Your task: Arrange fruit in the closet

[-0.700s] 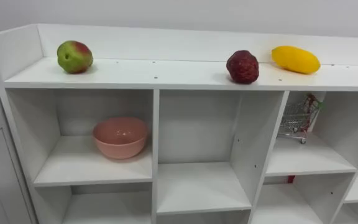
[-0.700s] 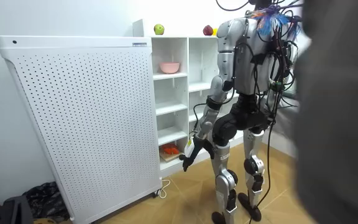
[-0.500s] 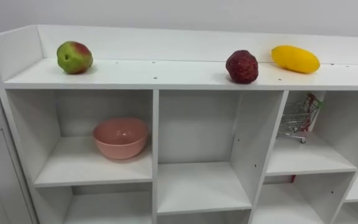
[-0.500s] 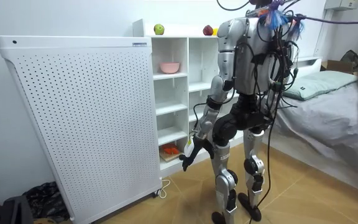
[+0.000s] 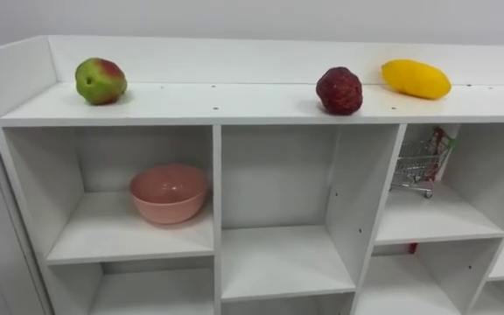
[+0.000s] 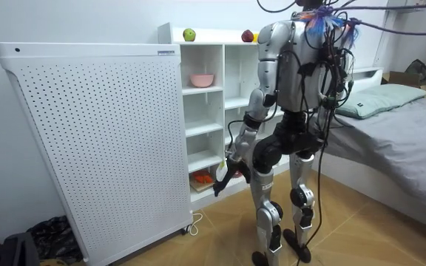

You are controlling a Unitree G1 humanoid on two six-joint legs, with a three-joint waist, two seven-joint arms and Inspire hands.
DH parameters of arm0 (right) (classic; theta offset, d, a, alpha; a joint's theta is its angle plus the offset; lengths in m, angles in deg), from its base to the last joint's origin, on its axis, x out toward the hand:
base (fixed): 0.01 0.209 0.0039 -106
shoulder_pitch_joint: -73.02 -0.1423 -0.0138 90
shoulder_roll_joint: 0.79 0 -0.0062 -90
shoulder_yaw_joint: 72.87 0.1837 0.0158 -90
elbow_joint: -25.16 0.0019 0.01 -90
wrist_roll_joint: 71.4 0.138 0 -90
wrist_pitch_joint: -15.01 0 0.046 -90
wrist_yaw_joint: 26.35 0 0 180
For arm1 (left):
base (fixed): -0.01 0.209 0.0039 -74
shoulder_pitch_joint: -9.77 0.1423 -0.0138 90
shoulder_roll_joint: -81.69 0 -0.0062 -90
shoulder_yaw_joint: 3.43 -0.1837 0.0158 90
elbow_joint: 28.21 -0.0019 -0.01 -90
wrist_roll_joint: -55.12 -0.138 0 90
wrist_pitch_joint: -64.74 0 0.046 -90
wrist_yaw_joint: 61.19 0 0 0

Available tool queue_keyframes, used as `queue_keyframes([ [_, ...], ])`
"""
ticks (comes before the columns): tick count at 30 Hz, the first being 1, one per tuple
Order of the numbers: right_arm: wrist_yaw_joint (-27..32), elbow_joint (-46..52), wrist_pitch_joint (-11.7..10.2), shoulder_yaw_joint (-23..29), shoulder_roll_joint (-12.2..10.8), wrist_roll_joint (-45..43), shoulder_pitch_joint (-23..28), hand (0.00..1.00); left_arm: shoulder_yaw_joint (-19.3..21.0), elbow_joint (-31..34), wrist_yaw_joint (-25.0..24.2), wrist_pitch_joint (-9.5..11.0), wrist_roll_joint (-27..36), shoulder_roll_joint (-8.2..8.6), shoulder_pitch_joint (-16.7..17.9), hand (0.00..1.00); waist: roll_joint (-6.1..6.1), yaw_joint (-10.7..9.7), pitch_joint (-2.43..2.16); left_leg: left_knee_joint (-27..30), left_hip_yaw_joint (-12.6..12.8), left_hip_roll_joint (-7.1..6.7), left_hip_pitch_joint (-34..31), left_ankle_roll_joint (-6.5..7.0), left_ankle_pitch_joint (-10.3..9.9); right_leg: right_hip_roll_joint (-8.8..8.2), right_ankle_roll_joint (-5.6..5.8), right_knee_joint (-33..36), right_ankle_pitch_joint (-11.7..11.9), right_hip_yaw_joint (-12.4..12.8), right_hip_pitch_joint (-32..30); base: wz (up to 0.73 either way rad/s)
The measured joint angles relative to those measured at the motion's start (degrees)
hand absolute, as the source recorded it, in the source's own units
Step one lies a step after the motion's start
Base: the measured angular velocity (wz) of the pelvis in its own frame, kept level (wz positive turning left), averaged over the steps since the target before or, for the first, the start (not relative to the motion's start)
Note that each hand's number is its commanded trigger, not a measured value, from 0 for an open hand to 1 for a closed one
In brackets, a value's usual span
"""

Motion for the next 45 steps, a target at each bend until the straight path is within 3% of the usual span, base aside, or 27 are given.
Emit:
queue_keyframes([
  [2,2.2,5.6,-0.3,2.0,0.1,-0.1,-0.3,0.00,0.1,0.0,0.1,2.0,1.9,-0.29,-0.7,0.00,0.05,-0.1,-0.05,-0.1,0.4,0.02,0.0,0.01,0.0,0.05,0.00,0.1,0.0,0.5,-0.2,-0.08],
  [6,7.4,19.5,-0.7,4.1,0.1,-2.5,-1.8,0.00,-0.1,0.0,0.2,3.7,3.1,-0.88,-2.2,0.00,0.26,-0.2,-0.06,-0.2,1.0,0.06,0.0,0.00,0.0,0.13,0.00,0.3,0.0,0.5,-0.6,-0.06],
  [11,12.8,42.5,-3.3,3.9,-0.1,-5.8,-1.9,0.00,-0.2,-0.1,0.2,4.5,4.2,-0.87,-3.1,0.00,0.68,0.1,0.05,-0.3,1.6,0.11,-0.5,-0.01,0.0,0.23,-0.02,0.8,0.0,1.7,-2.1,-0.11],
  [15,15.9,55.7,-5.2,3.9,-0.1,-6.6,-0.8,0.00,-0.2,1.9,0.1,4.7,4.0,-0.94,-1.5,0.00,0.60,0.2,-0.11,-0.2,1.7,0.11,-0.8,-0.01,0.0,0.21,-0.02,0.8,0.0,1.4,-2.1,0.00],
  [19,18.2,59.9,-5.5,3.9,0.0,-7.1,-0.8,0.00,-0.3,2.7,0.1,5.1,4.2,-1.07,-1.2,0.00,0.53,0.2,-0.44,-0.2,1.6,0.11,-0.9,-0.01,0.0,0.10,-0.01,0.8,0.0,0.7,-2.1,0.05],
  [26,21.0,70.4,-6.4,3.3,0.3,-9.0,-0.9,0.00,-2.3,2.7,0.1,5.9,4.2,-1.09,-0.7,0.00,1.52,0.3,-0.98,0.7,1.7,0.14,-1.0,-0.01,0.1,0.04,-0.09,1.4,0.1,0.6,-2.0,0.00],
  [31,22.4,76.5,-6.6,3.3,2.0,-11.0,-2.2,0.00,-2.4,3.6,-0.5,5.9,3.8,-1.09,-0.4,0.00,1.45,0.6,-0.90,0.5,1.7,0.03,-1.2,0.02,0.2,0.08,-0.10,1.8,0.1,1.3,-2.2,0.00],
  [36,25.3,77.3,-7.5,2.8,3.6,-11.0,-6.8,0.00,-4.8,4.7,-0.6,5.8,3.9,-1.25,-0.5,0.00,0.84,0.6,-0.49,0.5,1.6,0.03,-1.3,0.03,0.2,0.12,-0.14,1.8,0.1,1.3,-2.6,0.00],
  [42,26.2,77.3,-7.5,2.7,3.9,-11.2,-11.3,0.00,-4.8,4.9,-1.4,5.8,4.1,-1.43,-1.7,0.00,0.04,0.9,-0.18,0.5,1.4,0.07,-2.2,0.02,0.3,0.11,-0.15,1.9,0.1,1.2,-3.7,0.00],
  [45,26.1,77.3,-7.4,2.7,4.3,-10.8,-13.3,0.00,-5.0,4.9,-1.6,5.8,4.1,-1.43,-2.2,0.00,-0.27,1.3,-0.23,0.5,1.1,0.07,-2.2,0.02,0.3,0.07,-0.15,1.9,0.1,0.7,-4.0,0.00],
])
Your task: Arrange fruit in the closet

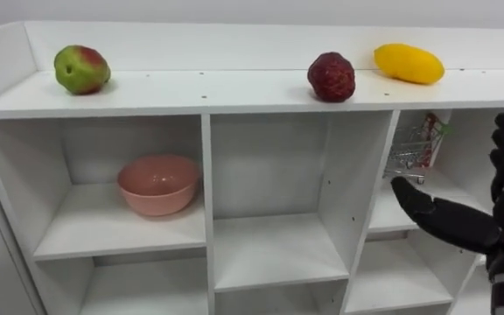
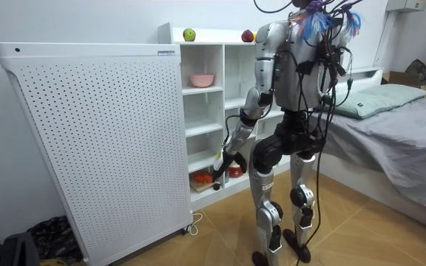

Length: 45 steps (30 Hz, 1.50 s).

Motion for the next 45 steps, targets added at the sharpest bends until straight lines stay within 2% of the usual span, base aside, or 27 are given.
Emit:
queue_keyframes([
  [3,0.0,-1.3,0.3,0.1,0.4,1.1,-2.4,0.00,0.0,0.0,0.0,-0.6,0.0,0.01,0.0,0.00,-0.14,0.4,0.04,0.0,-0.6,0.02,0.1,0.00,0.0,-0.04,0.00,-0.1,0.0,-1.1,0.1,0.00],
  [8,-0.2,-2.2,2.3,0.1,1.9,1.8,-6.1,0.00,0.0,0.0,-1.2,-1.8,0.0,-0.03,0.1,0.00,-0.41,0.6,0.15,0.1,-1.0,0.00,-0.2,0.00,0.0,-0.16,-0.02,0.0,0.0,-1.9,0.1,0.05],
  [12,-2.0,-3.4,2.5,0.3,2.2,2.7,-9.0,0.00,0.3,0.0,-3.2,-2.7,0.0,-0.45,-0.6,0.00,-1.19,0.4,-0.29,0.8,-2.2,-0.02,-0.9,-0.02,0.0,-0.31,-0.07,0.0,0.0,-3.2,0.2,0.12],
  [16,-2.7,-4.2,3.1,0.3,2.4,3.6,-10.8,0.00,0.3,0.1,-4.5,-3.0,0.0,-0.81,-1.3,0.00,-1.51,0.5,-0.18,1.1,-3.0,-0.07,-0.8,-0.02,0.0,-0.42,-0.07,-0.1,0.0,-3.8,0.8,0.12],
  [19,-3.0,-6.5,3.7,0.3,2.9,5.7,-12.5,0.00,0.4,0.1,-5.9,-3.9,-0.1,-1.04,-2.1,0.00,-2.02,0.8,0.10,1.2,-3.3,-0.07,-1.0,-0.03,0.0,-0.41,-0.07,-0.1,0.0,-4.0,0.8,0.04],
  [24,-5.3,-12.5,6.0,0.3,3.4,9.9,-16.7,0.00,0.4,2.4,-7.4,-5.2,-0.2,-1.03,-2.3,0.00,-2.01,0.9,0.04,1.4,-3.2,-0.11,-1.8,-0.04,0.0,-0.39,-0.07,0.0,0.0,-3.8,0.0,0.00],
  [28,-6.9,-13.1,5.8,0.6,4.2,13.5,-17.1,0.00,0.5,3.3,-7.4,-6.1,-0.2,-1.04,-2.4,0.00,-1.86,0.8,-0.07,1.4,-3.3,-0.10,-1.8,-0.04,0.0,-0.40,-0.08,0.0,0.0,-3.7,0.0,0.00],
  [34,-9.4,-16.1,6.4,0.8,4.4,13.8,-19.2,0.00,0.5,3.9,-8.5,-6.4,-0.2,-1.06,-2.8,0.00,-1.81,0.5,-0.10,1.5,-3.2,-0.09,-1.8,-0.11,0.3,-0.42,-0.36,0.1,0.2,-3.7,0.1,-0.02],
  [40,-10.3,-16.7,9.4,0.8,4.8,14.5,-21.4,0.00,0.5,3.9,-9.8,-8.0,-0.1,-1.09,-2.8,0.00,-1.75,0.4,-0.14,1.5,-3.2,-0.04,-2.0,-0.22,0.6,-0.42,-0.72,0.1,0.5,-4.0,0.1,0.00],
  [45,-11.4,-17.1,11.3,0.7,6.7,14.8,-25.1,0.00,0.5,3.9,-10.0,-8.7,-0.1,-1.19,-2.8,0.00,-1.53,0.6,-0.32,1.5,-3.3,-0.04,-2.1,-0.22,0.6,-0.39,-0.72,0.0,0.5,-4.2,0.0,0.01],
])
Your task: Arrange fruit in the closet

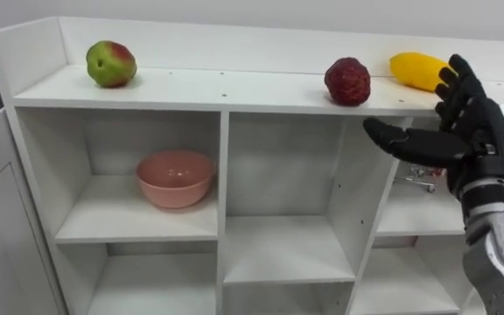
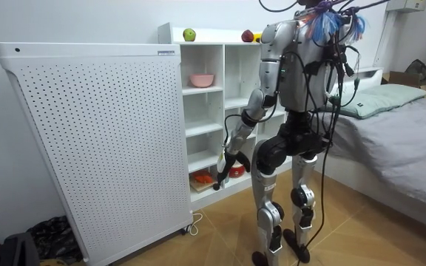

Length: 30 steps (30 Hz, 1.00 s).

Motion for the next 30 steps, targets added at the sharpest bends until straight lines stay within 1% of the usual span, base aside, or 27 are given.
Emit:
queue_keyframes([
  [3,0.0,-0.1,0.0,0.0,0.3,0.7,-2.0,0.00,-0.1,0.2,0.0,0.0,0.0,-0.12,-0.1,0.00,-0.13,0.0,-0.08,0.0,-0.6,0.01,0.1,0.00,0.0,0.03,0.00,0.0,0.0,-0.4,0.1,0.08],
  [6,0.1,-0.3,0.0,-0.6,0.3,1.0,-2.8,0.00,-0.1,0.9,0.0,0.0,0.0,-0.42,-0.1,0.00,-0.25,0.3,-0.13,-0.1,-0.7,0.02,0.0,-0.01,0.0,0.02,0.00,-0.1,0.0,-0.5,0.0,0.02],
  [9,0.0,-0.3,0.0,-0.7,0.3,1.2,-3.0,0.00,-0.1,1.8,0.0,0.0,0.1,-0.84,-0.1,0.00,-0.37,0.7,-0.17,0.0,-0.7,0.03,0.0,-0.01,0.0,0.01,0.00,-0.1,0.0,-0.6,0.0,0.00],
  [13,0.0,-0.3,0.0,-0.7,0.5,-0.3,-3.1,0.00,0.8,2.3,-0.2,0.0,0.1,-0.95,-0.7,0.00,-0.67,1.1,-0.17,0.1,-0.7,0.04,-0.1,-0.02,0.0,0.00,0.00,-0.1,0.0,-0.6,0.0,0.00],
  [16,-0.2,-0.3,0.0,-0.7,1.8,-0.3,-3.1,0.00,0.9,2.3,-0.2,0.1,0.1,-0.96,-1.4,0.00,-1.02,1.7,-0.18,0.1,-0.7,0.04,-0.1,-0.04,0.0,0.01,0.00,-0.1,0.0,-0.6,0.0,0.00],
  [18,-0.2,-0.3,0.0,-0.7,2.3,-0.3,-3.4,0.00,0.9,2.3,-0.2,0.1,0.1,-0.96,-1.3,0.00,-1.17,1.5,-0.21,0.2,-0.7,0.04,-0.1,-0.04,0.0,-0.03,0.00,-0.1,0.0,-0.7,0.0,0.00],
  [25,-1.2,-1.1,0.1,-0.7,2.3,-0.8,-3.6,0.00,0.7,2.3,-0.4,0.0,0.1,-0.95,-1.4,0.00,-1.23,1.5,-0.17,0.4,-0.8,0.03,-0.6,-0.04,0.0,-0.10,0.00,-0.1,0.0,-1.4,-0.1,0.03],
  [28,-2.4,-1.7,1.1,-0.7,2.3,-0.8,-3.7,0.00,0.8,2.3,-0.8,-0.1,0.1,-0.96,-1.4,0.00,-1.31,1.6,-0.12,0.4,-0.8,0.02,-0.6,-0.04,0.0,-0.11,0.00,-0.1,0.0,-1.3,-0.1,0.00],
  [30,-2.9,-1.8,1.3,-1.0,2.3,-0.7,-3.6,0.00,0.8,2.3,-1.0,-0.3,0.1,-0.96,-1.5,0.00,-1.31,1.6,-0.12,0.4,-0.8,0.02,-0.5,-0.04,0.0,-0.11,0.00,-0.1,0.0,-1.3,-0.2,0.00],
])
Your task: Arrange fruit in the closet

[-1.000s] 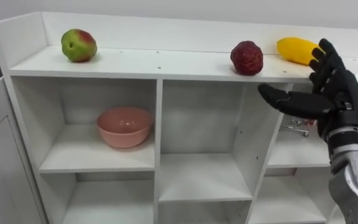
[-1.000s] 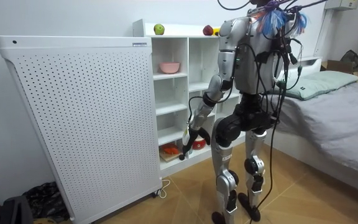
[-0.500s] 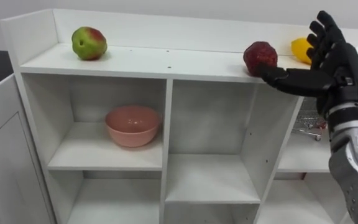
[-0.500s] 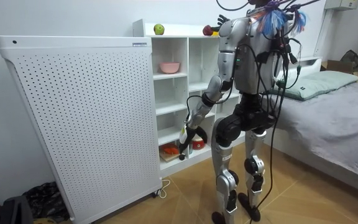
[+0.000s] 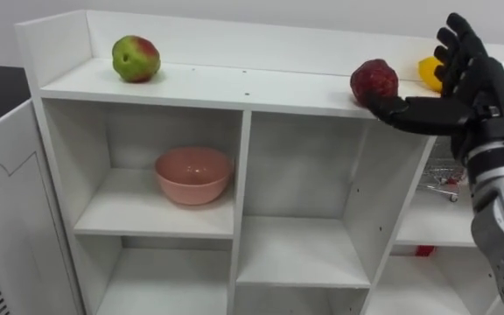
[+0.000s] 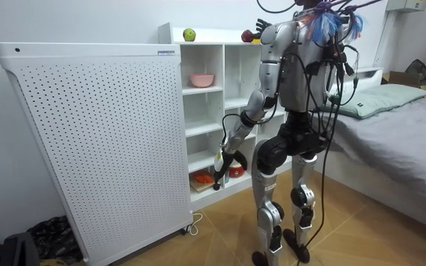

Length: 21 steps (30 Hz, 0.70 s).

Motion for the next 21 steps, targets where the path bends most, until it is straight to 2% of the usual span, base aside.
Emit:
queue_keyframes([
  [6,-3.0,-2.0,0.0,-0.2,0.0,0.0,0.0,0.00,0.1,0.0,-0.2,-1.2,0.0,-0.01,-1.2,0.00,0.03,0.1,0.02,0.0,0.0,0.01,0.1,0.00,0.0,-0.02,0.00,0.0,0.0,-0.1,0.1,0.00],
  [8,-3.8,-3.1,0.9,-0.2,0.0,-0.3,0.0,0.00,0.1,-0.3,-0.3,-1.6,0.0,-0.01,-1.9,0.00,0.03,0.1,0.03,0.0,0.0,0.01,0.1,0.00,0.0,-0.02,0.00,0.0,0.0,-0.1,0.1,0.00],
  [11,-4.2,-5.0,1.1,-0.2,0.0,-0.7,-1.3,0.00,0.2,-0.9,-0.5,-2.5,0.0,-0.03,-2.7,0.00,0.15,0.1,0.10,0.0,0.0,0.01,0.1,0.00,0.0,0.00,0.00,0.0,0.0,-0.1,0.1,0.00],
  [19,-6.2,-6.7,1.6,-0.2,1.3,-2.2,-2.6,0.00,0.2,-1.0,-2.4,-4.0,0.4,-0.03,-3.5,0.00,0.21,-0.1,0.12,0.0,0.0,0.00,-0.2,0.00,0.0,0.00,0.00,0.1,0.0,-0.1,0.1,0.00],
  [20,-6.5,-6.7,1.8,-0.2,1.5,-2.4,-2.6,0.15,0.2,-1.0,-2.5,-4.1,1.1,-0.03,-3.6,0.00,0.20,-0.1,0.12,0.0,0.0,0.00,-0.2,0.00,0.0,0.00,0.00,0.1,0.0,-0.1,0.1,0.00],
  [21,-6.6,-6.7,1.9,-0.2,1.6,-2.5,-2.6,0.50,0.1,-1.0,-2.6,-4.2,1.3,-0.03,-3.9,0.00,0.20,0.0,0.12,0.0,0.0,0.00,-0.2,0.00,0.0,0.00,0.00,0.1,0.0,-0.1,0.1,0.00],
])
